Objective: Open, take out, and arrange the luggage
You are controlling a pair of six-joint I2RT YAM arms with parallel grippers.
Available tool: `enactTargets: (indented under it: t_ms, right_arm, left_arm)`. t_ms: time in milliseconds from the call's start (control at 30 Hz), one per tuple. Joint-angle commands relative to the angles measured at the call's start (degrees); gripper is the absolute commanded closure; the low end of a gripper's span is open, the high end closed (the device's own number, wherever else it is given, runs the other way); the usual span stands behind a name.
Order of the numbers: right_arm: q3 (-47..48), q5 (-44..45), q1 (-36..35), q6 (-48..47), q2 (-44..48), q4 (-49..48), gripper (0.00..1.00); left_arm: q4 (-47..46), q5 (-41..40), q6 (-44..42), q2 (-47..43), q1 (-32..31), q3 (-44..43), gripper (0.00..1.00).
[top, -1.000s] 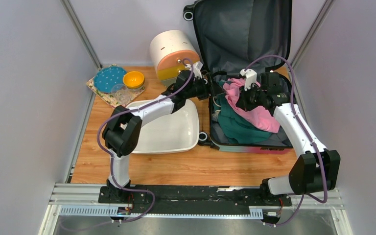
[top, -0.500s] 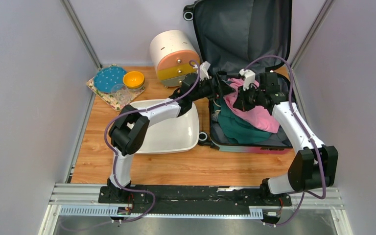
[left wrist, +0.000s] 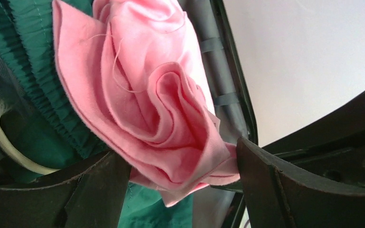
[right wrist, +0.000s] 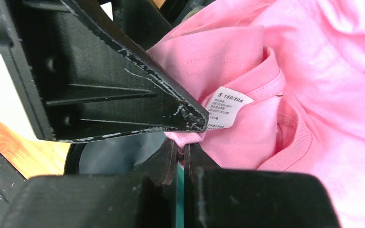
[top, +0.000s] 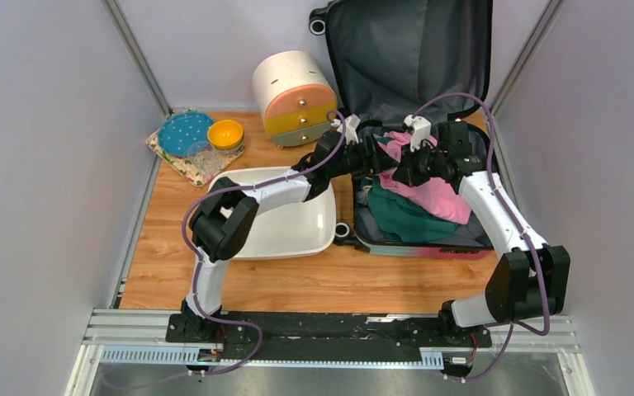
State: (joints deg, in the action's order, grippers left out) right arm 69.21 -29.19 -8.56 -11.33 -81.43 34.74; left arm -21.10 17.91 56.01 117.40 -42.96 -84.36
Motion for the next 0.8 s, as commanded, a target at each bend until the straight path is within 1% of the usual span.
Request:
enactTargets:
  t_ms: [0, 67, 100, 133, 200, 233, 300, 333, 367, 433, 467, 533, 567, 600, 667, 700, 733, 767]
  right_arm:
    - [0.66, -3.59, -0.14, 1.49, 2.06, -3.89, 1.0]
    - [0.75, -5.43, -0.14, 1.84, 2.32, -3.72, 1.0]
    - [0.75, -6.05, -0.32, 1.84, 2.59, -3.72, 1.0]
    - [0.58, -7.36, -0.32, 1.84, 3.2, -3.72, 1.0]
    - [0.49, -8.68, -0.58, 1.75, 3.99, -3.37, 1.0]
    - [0.57, -9.82, -0.58, 1.75, 4.69, -3.19, 1.0]
    - [1.53, -10.18, -0.41, 1.4, 5.31, -1.71, 1.0]
    - [2.06, -10.45, -0.32, 1.05, 5.92, -0.82, 0.96]
    - [2.68, -10.62, 0.2, 0.61, 6.19, 0.14, 0.85]
    - [5.22, -11.5, 1.08, -0.44, 6.8, 4.18, 0.74]
    - [6.28, -12.11, 2.83, -0.88, 6.98, 7.41, 0.62]
    - [8.04, -14.74, 5.12, -2.02, 8.03, 10.24, 0.51]
    - [8.31, -15.28, 7.65, -2.72, 8.56, 12.61, 0.42]
    - [8.31, -15.37, 8.03, -3.51, 9.61, 13.76, 0.39]
    - [7.0, -13.36, 12.58, -6.24, 11.02, 15.18, 0.36]
    - [6.03, -11.43, 13.3, -7.03, 12.07, 15.27, 0.35]
    - [4.98, -6.72, 14.0, -9.65, 12.6, 15.18, 0.35]
    - [2.71, -4.23, 15.31, -10.89, 12.87, 15.18, 0.35]
  left_arm:
    - [2.56, -0.16, -3.27, 1.25, -1.34, -2.12, 0.13]
    - [2.64, -0.25, -3.8, 1.6, -1.6, -3.0, 0.13]
    - [2.73, -0.16, -3.89, 1.77, -1.6, -3.7, 0.15]
    - [2.39, 0.1, -3.98, 1.86, -1.69, -3.88, 0.25]
    - [1.42, 0.98, -5.2, 1.78, -1.51, -4.15, 0.38]
    - [1.15, 1.51, -5.64, 1.34, -1.51, -4.32, 0.63]
    - [1.41, 2.48, -6.7, 0.64, -1.16, -4.15, 0.88]
    - [1.76, 2.48, -6.79, -0.15, -0.9, -4.06, 1.0]
    - [2.29, 2.39, -6.88, -0.68, -0.72, -3.89, 1.0]
    - [2.65, 2.3, -7.05, -2.35, 0.5, -2.66, 1.0]
    - [3.08, 2.22, -7.31, -2.79, 0.86, -2.31, 1.0]
    - [3.96, 2.04, -8.89, -4.02, 2.0, -1.95, 1.0]
    - [4.49, 2.04, -9.16, -4.37, 2.35, -1.78, 1.0]
    - [4.58, 2.13, -9.51, -4.99, 2.7, -1.43, 1.0]
    - [4.84, 2.3, -9.86, -5.43, 3.58, -1.34, 1.0]
    - [4.76, 2.48, -9.78, -5.69, 3.93, -1.34, 1.0]
    - [4.84, 2.91, -9.86, -5.96, 4.63, -1.42, 1.0]
    - [5.1, 2.83, -9.95, -6.22, 4.99, -1.42, 1.0]
